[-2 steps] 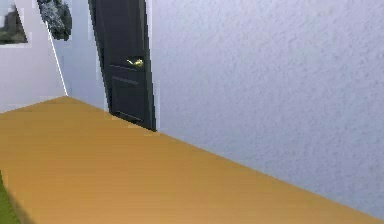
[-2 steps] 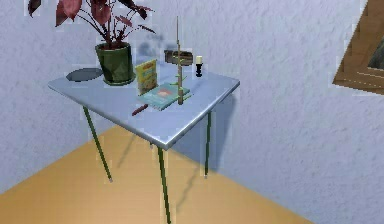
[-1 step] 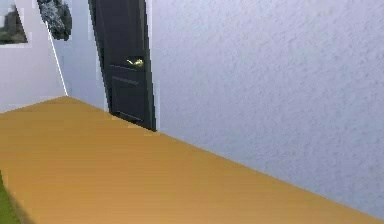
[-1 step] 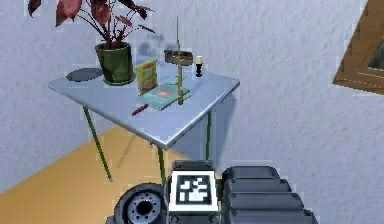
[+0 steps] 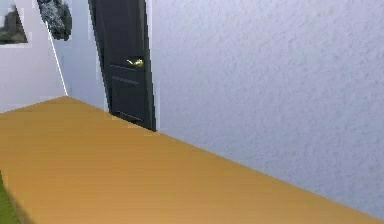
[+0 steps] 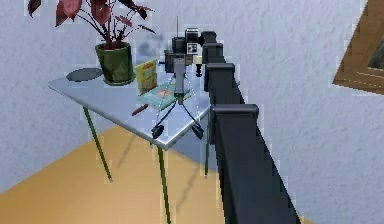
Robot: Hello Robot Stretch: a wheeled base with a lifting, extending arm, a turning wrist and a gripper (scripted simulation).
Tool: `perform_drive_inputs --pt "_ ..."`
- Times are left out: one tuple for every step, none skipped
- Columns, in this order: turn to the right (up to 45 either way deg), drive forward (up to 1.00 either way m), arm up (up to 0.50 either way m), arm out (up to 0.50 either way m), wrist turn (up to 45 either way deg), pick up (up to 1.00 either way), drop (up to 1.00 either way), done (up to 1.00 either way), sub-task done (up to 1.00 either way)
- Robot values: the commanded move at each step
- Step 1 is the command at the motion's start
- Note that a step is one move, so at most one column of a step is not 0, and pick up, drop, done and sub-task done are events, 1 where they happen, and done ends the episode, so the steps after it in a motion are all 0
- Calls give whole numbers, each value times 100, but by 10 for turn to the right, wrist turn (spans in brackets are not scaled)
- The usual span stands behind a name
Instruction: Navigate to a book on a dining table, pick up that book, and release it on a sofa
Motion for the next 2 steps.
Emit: perform_drive_inputs --pt "0 0 0 0 450 0 0 0 0" --pt "0 0 0 0 450 0 0 0 0"
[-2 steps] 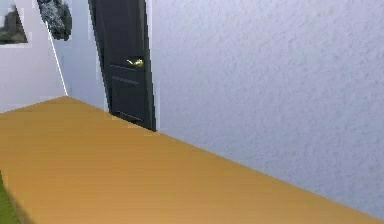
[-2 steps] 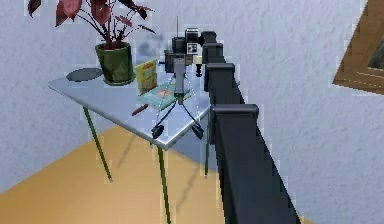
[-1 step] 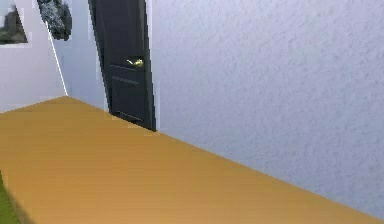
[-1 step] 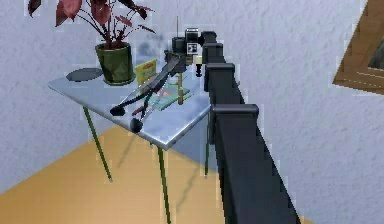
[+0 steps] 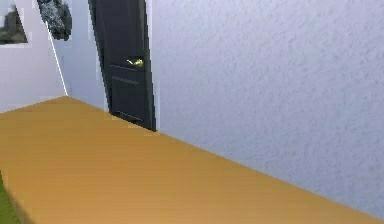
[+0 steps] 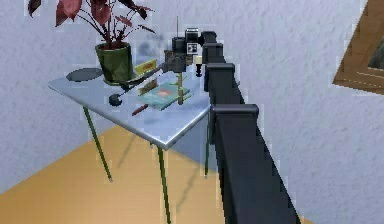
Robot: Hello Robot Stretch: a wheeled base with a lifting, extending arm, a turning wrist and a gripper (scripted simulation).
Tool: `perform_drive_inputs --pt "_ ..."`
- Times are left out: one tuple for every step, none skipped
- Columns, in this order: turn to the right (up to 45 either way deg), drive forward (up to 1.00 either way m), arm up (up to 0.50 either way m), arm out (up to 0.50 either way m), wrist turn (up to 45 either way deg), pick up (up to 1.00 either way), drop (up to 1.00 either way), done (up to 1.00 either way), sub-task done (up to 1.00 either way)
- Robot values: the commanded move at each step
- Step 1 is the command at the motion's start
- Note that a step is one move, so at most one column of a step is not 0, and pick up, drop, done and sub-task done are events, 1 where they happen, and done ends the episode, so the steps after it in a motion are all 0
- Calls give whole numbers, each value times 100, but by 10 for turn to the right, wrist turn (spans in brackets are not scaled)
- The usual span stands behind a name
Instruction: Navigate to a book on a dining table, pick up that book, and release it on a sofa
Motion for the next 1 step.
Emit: perform_drive_inputs --pt "0 0 0 0 450 0 0 0 0"
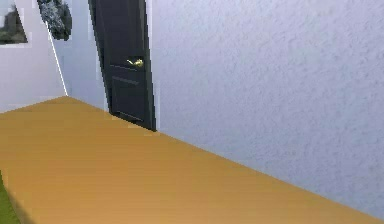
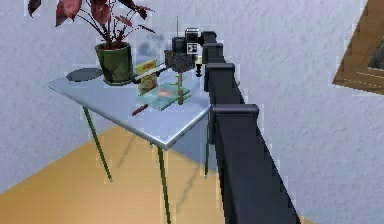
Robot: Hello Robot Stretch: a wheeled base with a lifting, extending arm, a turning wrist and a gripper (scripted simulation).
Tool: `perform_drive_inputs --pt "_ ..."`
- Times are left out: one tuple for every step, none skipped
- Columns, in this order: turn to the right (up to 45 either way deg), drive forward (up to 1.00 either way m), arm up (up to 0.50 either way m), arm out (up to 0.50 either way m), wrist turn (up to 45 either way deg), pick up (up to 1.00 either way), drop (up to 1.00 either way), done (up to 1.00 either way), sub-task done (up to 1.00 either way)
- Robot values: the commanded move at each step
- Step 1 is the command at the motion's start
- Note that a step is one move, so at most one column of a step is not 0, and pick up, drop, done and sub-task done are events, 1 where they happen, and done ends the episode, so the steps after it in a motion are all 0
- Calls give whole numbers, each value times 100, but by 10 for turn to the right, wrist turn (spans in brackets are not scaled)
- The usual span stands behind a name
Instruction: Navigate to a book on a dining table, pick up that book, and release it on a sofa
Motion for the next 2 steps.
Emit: perform_drive_inputs --pt "0 0 0 0 120 0 0 0 0" --pt "0 0 -16 0 0 0 0 0 0"
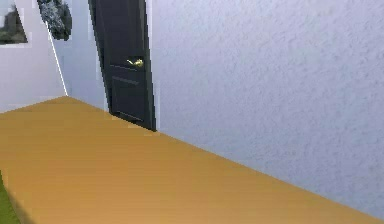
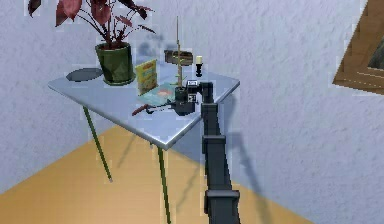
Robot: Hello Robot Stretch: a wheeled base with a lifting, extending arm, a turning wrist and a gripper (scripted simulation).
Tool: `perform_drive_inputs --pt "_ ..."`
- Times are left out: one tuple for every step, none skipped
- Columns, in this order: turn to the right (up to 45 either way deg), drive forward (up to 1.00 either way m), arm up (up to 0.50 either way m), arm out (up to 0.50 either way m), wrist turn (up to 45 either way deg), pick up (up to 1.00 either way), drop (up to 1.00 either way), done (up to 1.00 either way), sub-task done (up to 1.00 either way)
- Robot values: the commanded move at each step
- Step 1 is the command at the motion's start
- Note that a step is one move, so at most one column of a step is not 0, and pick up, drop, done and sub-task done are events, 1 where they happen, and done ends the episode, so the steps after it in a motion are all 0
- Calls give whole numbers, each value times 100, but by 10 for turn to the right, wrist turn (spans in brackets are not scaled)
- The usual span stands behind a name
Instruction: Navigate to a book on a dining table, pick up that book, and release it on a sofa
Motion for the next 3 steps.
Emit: perform_drive_inputs --pt "0 0 0 0 0 100 0 0 0" --pt "0 0 10 0 0 0 0 0 0" --pt "0 0 6 0 0 0 0 0 0"
